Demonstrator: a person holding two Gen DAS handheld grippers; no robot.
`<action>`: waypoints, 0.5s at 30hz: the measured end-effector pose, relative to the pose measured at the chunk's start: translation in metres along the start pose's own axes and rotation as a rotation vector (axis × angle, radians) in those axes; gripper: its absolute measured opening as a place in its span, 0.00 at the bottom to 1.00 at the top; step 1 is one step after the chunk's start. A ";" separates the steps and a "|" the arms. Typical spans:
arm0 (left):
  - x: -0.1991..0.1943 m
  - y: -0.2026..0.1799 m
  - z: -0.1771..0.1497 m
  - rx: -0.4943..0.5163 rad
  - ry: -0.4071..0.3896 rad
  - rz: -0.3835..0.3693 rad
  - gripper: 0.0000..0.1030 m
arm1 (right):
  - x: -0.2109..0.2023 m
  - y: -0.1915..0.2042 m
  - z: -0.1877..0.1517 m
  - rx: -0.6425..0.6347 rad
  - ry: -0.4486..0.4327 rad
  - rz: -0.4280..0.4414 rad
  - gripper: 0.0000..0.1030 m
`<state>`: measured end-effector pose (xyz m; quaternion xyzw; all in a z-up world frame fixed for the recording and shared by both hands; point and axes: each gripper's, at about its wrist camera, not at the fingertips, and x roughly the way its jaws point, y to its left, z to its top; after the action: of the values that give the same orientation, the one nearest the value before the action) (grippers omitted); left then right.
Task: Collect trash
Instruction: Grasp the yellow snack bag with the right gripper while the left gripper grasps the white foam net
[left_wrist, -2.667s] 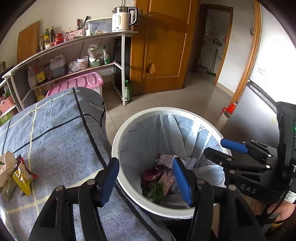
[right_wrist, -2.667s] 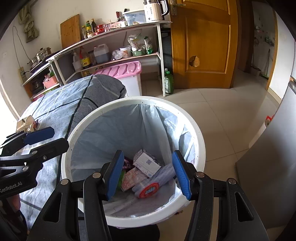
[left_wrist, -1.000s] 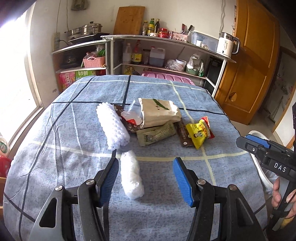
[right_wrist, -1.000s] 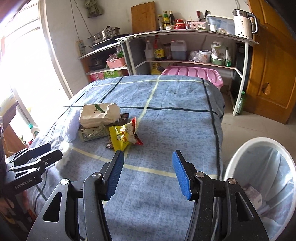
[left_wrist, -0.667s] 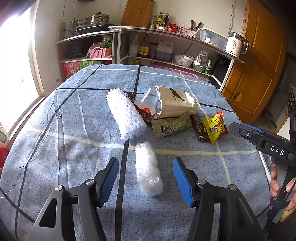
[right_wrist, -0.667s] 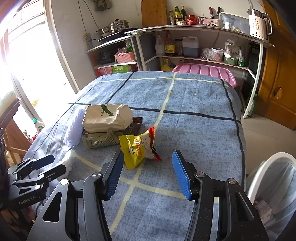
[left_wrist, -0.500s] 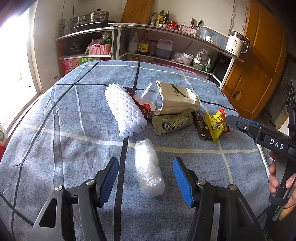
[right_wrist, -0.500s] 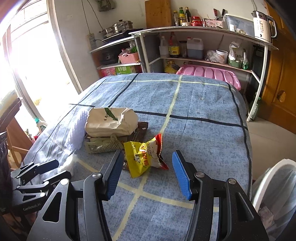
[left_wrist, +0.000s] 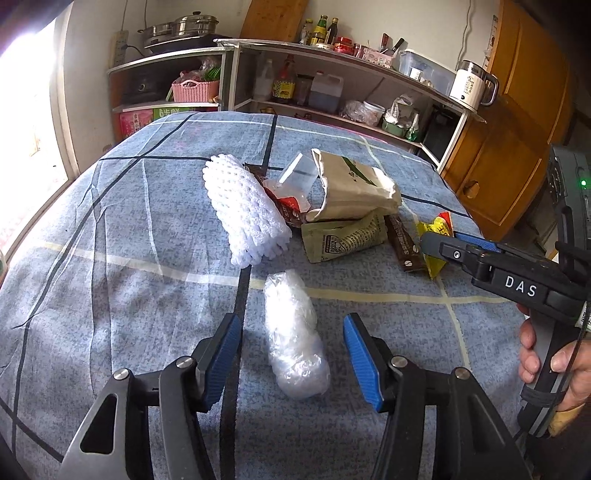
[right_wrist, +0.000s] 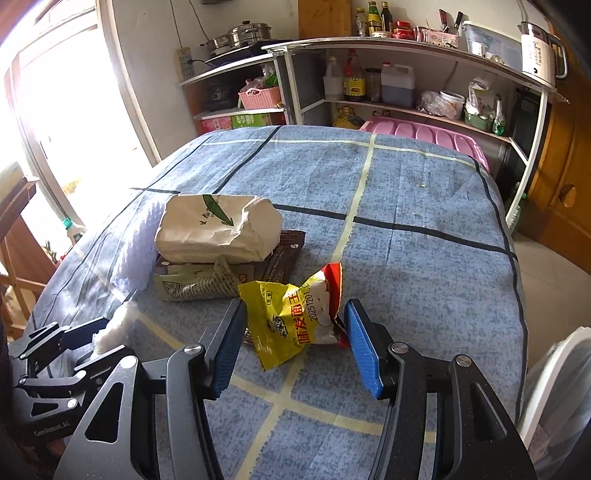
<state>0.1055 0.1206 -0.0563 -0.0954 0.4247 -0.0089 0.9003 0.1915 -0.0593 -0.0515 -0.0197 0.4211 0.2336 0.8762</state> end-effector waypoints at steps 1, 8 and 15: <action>0.000 0.000 0.000 0.000 0.000 0.003 0.53 | 0.001 0.000 0.000 0.003 -0.001 -0.003 0.54; 0.003 0.002 0.003 0.011 -0.004 0.017 0.39 | 0.009 -0.006 -0.004 0.035 0.030 0.014 0.47; 0.004 0.005 0.004 0.011 -0.009 0.023 0.32 | 0.009 -0.007 -0.005 0.038 0.028 0.018 0.38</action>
<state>0.1106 0.1258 -0.0583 -0.0855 0.4215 -0.0004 0.9028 0.1954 -0.0629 -0.0628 -0.0024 0.4377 0.2332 0.8683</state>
